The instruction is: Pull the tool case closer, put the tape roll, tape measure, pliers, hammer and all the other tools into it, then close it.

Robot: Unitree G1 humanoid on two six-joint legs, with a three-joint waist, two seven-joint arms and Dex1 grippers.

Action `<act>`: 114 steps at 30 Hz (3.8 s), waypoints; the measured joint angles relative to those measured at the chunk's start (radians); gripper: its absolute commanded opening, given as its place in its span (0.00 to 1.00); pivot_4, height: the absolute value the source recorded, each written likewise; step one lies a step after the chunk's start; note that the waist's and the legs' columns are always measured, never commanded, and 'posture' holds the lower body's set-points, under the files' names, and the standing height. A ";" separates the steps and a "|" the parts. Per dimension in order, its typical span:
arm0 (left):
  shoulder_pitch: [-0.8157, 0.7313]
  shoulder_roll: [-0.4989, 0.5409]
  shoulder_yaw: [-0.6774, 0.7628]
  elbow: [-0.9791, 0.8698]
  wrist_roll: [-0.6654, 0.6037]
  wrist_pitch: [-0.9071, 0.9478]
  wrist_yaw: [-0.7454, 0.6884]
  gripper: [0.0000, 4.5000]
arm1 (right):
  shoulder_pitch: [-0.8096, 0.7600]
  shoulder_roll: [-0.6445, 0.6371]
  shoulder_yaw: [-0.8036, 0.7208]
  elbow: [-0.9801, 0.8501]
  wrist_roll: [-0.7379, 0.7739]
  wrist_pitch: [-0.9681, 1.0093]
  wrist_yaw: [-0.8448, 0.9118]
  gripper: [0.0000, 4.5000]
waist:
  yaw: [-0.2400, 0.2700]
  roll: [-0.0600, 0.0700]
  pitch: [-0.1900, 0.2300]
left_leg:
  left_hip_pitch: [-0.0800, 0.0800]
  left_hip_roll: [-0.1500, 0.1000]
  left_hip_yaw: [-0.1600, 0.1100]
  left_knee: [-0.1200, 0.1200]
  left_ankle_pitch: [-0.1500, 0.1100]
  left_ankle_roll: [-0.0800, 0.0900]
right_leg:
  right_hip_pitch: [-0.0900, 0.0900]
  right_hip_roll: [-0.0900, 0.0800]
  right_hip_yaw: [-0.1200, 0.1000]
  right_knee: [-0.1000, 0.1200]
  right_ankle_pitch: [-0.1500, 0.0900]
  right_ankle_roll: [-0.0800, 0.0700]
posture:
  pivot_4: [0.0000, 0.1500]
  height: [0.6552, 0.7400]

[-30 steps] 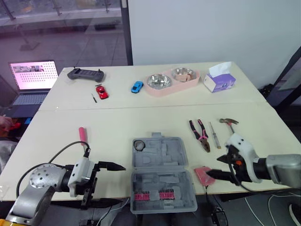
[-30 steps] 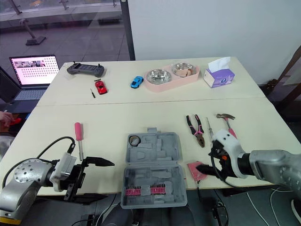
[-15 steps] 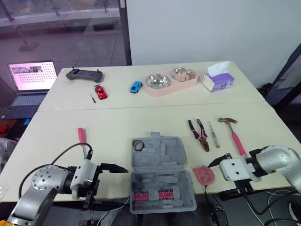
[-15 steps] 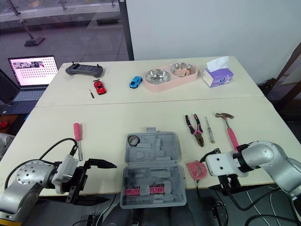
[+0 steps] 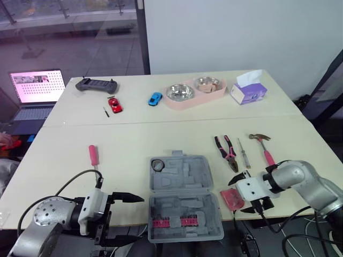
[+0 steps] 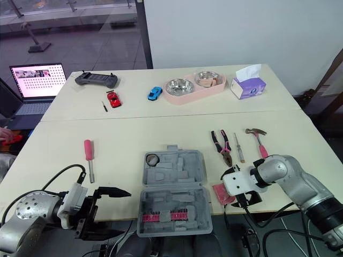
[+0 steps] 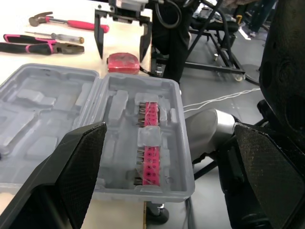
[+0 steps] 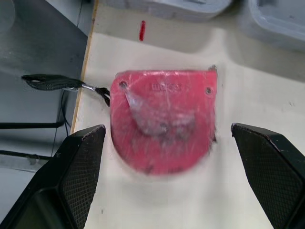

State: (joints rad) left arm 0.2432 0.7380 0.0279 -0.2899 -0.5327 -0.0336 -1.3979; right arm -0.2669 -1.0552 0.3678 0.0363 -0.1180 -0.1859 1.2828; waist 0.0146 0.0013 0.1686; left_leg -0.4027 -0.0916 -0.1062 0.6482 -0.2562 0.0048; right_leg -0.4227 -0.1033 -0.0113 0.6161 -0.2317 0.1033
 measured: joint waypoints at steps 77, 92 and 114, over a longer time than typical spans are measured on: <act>-0.245 -0.062 -0.040 0.158 0.088 0.001 0.181 1.00 | -0.785 0.582 0.529 0.338 -0.367 0.762 0.152 0.63 | -0.029 0.000 -0.001 | -0.002 -0.001 0.000 -0.001 0.004 -0.008 | -0.011 0.002 0.002 0.014 0.005 0.003 | 1.00 1.00; -0.242 -0.062 -0.040 0.157 0.087 0.002 0.184 1.00 | -0.788 0.630 0.521 0.386 -0.387 0.752 0.137 0.98 | -0.031 0.000 -0.001 | -0.002 0.000 0.000 -0.001 0.005 -0.009 | -0.012 0.003 0.002 0.015 0.005 0.002 | 1.00 1.00; -0.235 -0.063 -0.039 0.157 0.086 0.002 0.183 1.00 | -0.632 0.494 0.185 -0.048 -0.144 1.095 0.188 0.98 | -0.025 -0.001 -0.001 | -0.002 -0.001 -0.001 -0.001 0.005 -0.009 | -0.011 0.002 0.004 0.014 0.005 0.002 | 1.00 1.00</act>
State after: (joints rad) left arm 0.0079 0.6746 -0.0111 -0.1330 -0.4469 -0.0314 -1.2153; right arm -0.8989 -0.5617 0.5524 -0.0121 -0.2618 0.9087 1.4712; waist -0.0108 0.0007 0.1677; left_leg -0.4049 -0.0921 -0.1072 0.6473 -0.2514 -0.0038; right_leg -0.4341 -0.1013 -0.0075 0.6304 -0.2265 0.1056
